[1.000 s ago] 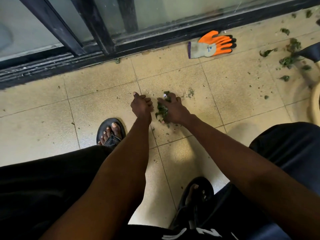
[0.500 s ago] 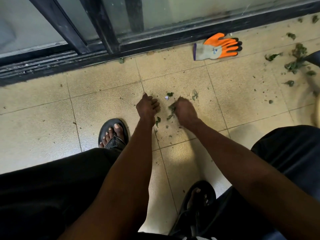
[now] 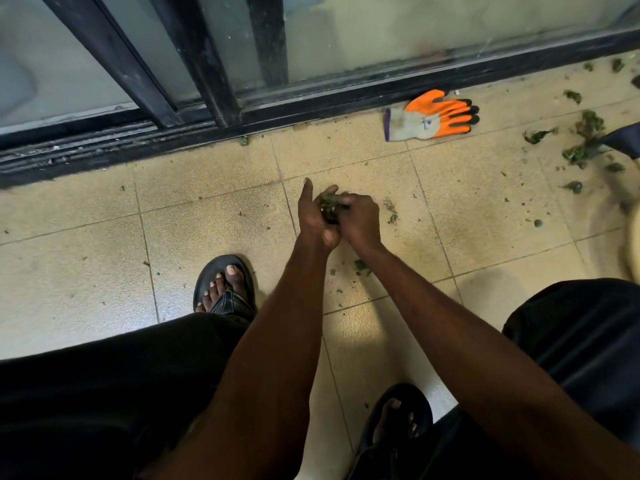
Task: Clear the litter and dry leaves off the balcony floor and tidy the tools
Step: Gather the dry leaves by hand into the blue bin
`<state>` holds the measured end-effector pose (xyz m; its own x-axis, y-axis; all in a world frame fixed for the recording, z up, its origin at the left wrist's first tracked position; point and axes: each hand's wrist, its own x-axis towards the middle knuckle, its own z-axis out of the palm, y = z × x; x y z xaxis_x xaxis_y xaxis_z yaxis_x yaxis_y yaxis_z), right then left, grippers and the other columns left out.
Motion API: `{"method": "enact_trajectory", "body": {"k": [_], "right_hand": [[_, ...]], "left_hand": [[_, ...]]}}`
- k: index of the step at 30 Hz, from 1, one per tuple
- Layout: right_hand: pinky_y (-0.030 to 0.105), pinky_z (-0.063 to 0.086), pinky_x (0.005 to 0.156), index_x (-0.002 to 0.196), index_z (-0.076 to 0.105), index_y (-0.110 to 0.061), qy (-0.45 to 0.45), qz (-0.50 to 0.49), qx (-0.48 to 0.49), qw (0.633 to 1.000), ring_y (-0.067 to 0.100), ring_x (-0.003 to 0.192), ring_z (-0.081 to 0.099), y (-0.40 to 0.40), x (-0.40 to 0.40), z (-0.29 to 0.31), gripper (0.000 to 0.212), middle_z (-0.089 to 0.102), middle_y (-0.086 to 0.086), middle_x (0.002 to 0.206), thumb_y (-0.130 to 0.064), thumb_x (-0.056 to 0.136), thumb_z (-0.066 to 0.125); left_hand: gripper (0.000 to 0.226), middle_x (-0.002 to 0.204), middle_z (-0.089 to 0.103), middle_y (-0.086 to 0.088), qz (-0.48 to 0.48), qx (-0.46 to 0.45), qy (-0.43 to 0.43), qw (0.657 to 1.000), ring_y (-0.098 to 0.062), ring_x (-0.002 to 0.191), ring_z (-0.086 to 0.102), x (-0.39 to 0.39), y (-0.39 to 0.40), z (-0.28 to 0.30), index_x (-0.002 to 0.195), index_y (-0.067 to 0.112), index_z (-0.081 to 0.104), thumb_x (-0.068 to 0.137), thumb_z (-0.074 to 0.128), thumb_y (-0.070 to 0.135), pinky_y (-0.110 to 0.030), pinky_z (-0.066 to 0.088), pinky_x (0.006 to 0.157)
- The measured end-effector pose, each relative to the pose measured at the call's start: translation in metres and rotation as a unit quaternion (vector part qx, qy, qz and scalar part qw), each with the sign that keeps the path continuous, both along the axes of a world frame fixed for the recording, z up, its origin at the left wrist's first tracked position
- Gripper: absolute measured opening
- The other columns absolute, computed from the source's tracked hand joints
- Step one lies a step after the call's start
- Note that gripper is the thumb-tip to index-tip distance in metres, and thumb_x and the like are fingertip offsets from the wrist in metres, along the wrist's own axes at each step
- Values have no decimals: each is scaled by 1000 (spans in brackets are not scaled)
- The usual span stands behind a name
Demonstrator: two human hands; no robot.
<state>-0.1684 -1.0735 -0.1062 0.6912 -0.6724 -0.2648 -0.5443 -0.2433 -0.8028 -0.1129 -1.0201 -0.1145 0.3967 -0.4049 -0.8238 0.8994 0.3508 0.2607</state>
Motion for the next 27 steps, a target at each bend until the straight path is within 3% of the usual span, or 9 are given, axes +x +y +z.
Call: {"method": "enact_trajectory", "body": {"k": [2, 5, 8, 13, 17, 20, 22, 25, 27], "right_hand": [[23, 44, 67, 98, 75, -6, 21, 126, -40, 991, 15, 77, 62, 1, -1, 3, 29, 71, 8, 88, 4, 86, 51], [22, 36, 57, 103, 70, -6, 74, 205, -31, 975, 20, 78, 60, 3, 5, 8, 30, 66, 13, 92, 4, 88, 46], [27, 42, 58, 101, 68, -7, 23, 136, -75, 988, 16, 73, 61, 6, 4, 8, 24, 69, 8, 85, 3, 87, 50], [29, 40, 54, 72, 66, -13, 18, 59, -176, 983, 19, 67, 60, 8, 2, -3, 19, 65, 2, 67, -2, 80, 53], [32, 33, 76, 69, 70, -18, 36, 56, -246, 967, 18, 84, 49, 11, 0, 0, 22, 64, -6, 64, -3, 77, 57], [35, 52, 85, 89, 78, -15, 39, 140, 4, 989, 16, 84, 67, -8, 2, 7, 19, 74, -2, 83, -4, 81, 65], [23, 52, 84, 105, 76, -13, 42, 127, 154, 979, 9, 91, 68, -24, -1, 12, 22, 75, 1, 102, -15, 84, 72], [9, 41, 92, 132, 59, -11, 3, -44, 52, 998, 13, 117, 59, -53, -14, -6, 45, 61, 6, 134, -38, 96, 59], [25, 21, 117, 151, 30, -7, 48, -107, -33, 993, 22, 145, 27, -76, -30, -27, 68, 28, 11, 158, -50, 100, 41]], "left_hand": [[49, 98, 64, -18, -31, 36, -38, 998, -28, 93, 64, 6, -2, 1, 100, 3, 62, 95, 54, 51, -41, 52, 89], [40, 83, 65, -15, -45, 72, -54, 995, -23, 77, 65, 13, -1, -6, 82, 6, 61, 100, 50, 40, -34, 54, 74], [40, 65, 63, -6, -47, 64, -30, 996, -18, 63, 64, 10, 2, -13, 79, 10, 59, 103, 45, 37, -28, 52, 65], [39, 68, 68, -8, -72, 55, -35, 995, -20, 68, 65, 3, -2, -16, 86, 6, 60, 105, 41, 35, -27, 51, 64], [41, 92, 71, -16, -107, 73, -48, 990, -26, 86, 69, 7, -2, -19, 102, 1, 62, 104, 42, 36, -32, 55, 75], [38, 96, 69, -17, -100, 125, -36, 986, -26, 81, 67, 15, 0, -23, 99, 1, 60, 105, 40, 33, -37, 57, 82], [36, 68, 60, -8, -100, 143, -25, 984, -15, 47, 51, 22, 4, -26, 84, 9, 55, 106, 37, 33, -23, 48, 47], [41, 49, 35, 4, -91, 113, -1, 989, -9, 33, 23, 29, 7, -33, 69, 18, 39, 107, 33, 33, -15, 18, 37], [42, 50, 34, 5, -98, 87, -7, 991, -9, 34, 22, 28, 5, -35, 69, 19, 38, 107, 33, 35, -16, 16, 38]]}}
